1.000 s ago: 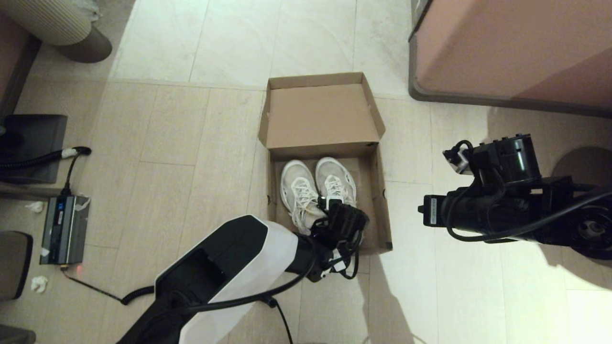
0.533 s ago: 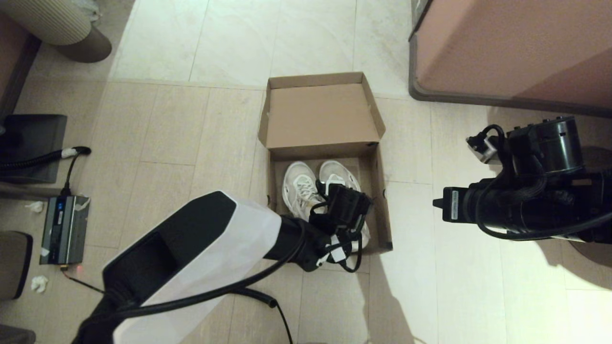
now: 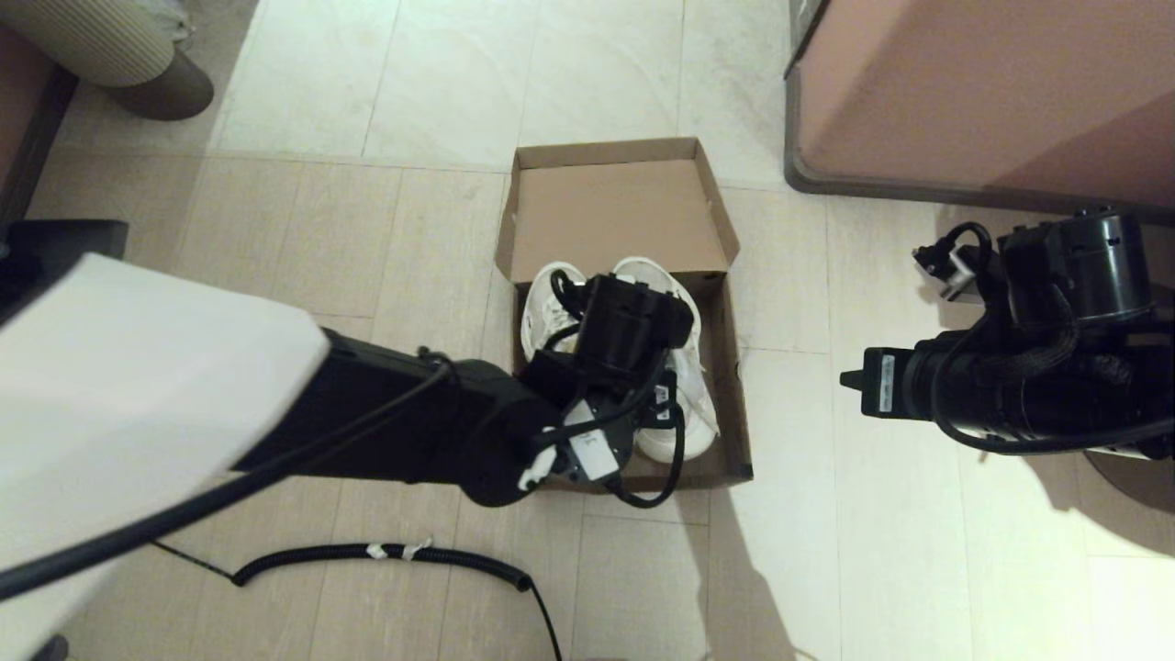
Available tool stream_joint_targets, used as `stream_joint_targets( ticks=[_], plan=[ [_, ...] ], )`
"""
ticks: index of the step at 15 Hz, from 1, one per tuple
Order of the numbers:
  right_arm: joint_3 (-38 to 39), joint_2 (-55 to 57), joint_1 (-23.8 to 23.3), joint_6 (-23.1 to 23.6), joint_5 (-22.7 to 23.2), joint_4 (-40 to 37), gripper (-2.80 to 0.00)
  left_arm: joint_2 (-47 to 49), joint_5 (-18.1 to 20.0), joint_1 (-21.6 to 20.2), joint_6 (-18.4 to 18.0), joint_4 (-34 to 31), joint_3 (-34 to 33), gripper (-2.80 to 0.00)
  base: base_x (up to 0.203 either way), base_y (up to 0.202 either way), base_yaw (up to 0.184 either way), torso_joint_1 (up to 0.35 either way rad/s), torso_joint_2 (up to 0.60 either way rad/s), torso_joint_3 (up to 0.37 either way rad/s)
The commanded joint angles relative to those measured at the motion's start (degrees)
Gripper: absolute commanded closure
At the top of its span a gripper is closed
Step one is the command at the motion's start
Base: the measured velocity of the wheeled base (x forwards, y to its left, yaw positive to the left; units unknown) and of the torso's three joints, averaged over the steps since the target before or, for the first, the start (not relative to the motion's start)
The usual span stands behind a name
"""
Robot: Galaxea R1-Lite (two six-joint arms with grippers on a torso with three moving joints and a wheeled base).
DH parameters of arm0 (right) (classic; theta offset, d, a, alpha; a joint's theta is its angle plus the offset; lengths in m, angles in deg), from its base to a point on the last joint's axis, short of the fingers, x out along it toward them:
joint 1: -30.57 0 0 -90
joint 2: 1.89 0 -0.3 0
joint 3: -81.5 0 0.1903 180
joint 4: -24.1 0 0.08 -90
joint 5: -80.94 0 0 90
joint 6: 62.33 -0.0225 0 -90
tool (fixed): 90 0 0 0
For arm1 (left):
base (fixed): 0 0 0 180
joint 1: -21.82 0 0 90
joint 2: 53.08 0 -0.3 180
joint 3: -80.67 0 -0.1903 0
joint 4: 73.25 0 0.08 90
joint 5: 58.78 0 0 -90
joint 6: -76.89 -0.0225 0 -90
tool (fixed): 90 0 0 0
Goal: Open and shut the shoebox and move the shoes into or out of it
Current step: Put the shoes out of the shoe box
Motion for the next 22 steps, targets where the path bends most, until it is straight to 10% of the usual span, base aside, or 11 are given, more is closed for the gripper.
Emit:
stream_joint_targets(
  ticks=[1, 6, 10, 16, 22],
  plan=[
    [-0.4, 0.47, 0.06, -0.07, -0.03, 0.05, 0.0, -8.96, -0.19, -0.04, -0.03, -0.64, -3.37, 0.0, 0.0, 0.0, 0.0, 0.0, 0.0, 0.0],
    [-0.93, -0.23, 0.06, -0.07, -0.28, -0.53, 0.0, -22.92, -0.49, -2.89, -0.21, -8.78, -9.55, 0.0, 0.0, 0.0, 0.0, 0.0, 0.0, 0.0],
    [-0.69, -0.85, 0.06, -0.22, -0.55, -1.35, 0.0, -27.84, 2.77, -19.5, 0.02, -7.97, -22.05, 0.0, 0.0, 0.0, 0.0, 0.0, 0.0, 0.0],
    [0.24, -0.23, 0.06, -0.56, -0.2, -1.26, 0.0, -24.44, 20.83, -41.76, -5.59, 16.56, -39.04, 0.0, 0.0, 0.0, 0.0, 0.0, 0.0, 0.0],
    [2.66, 0.84, 0.06, -0.86, -0.12, -1.0, 0.0, -3.72, 30.31, -47.6, -8.57, 44.07, -39.69, 0.0, 0.0, 0.0, 0.0, 0.0, 0.0, 0.0]
  ],
)
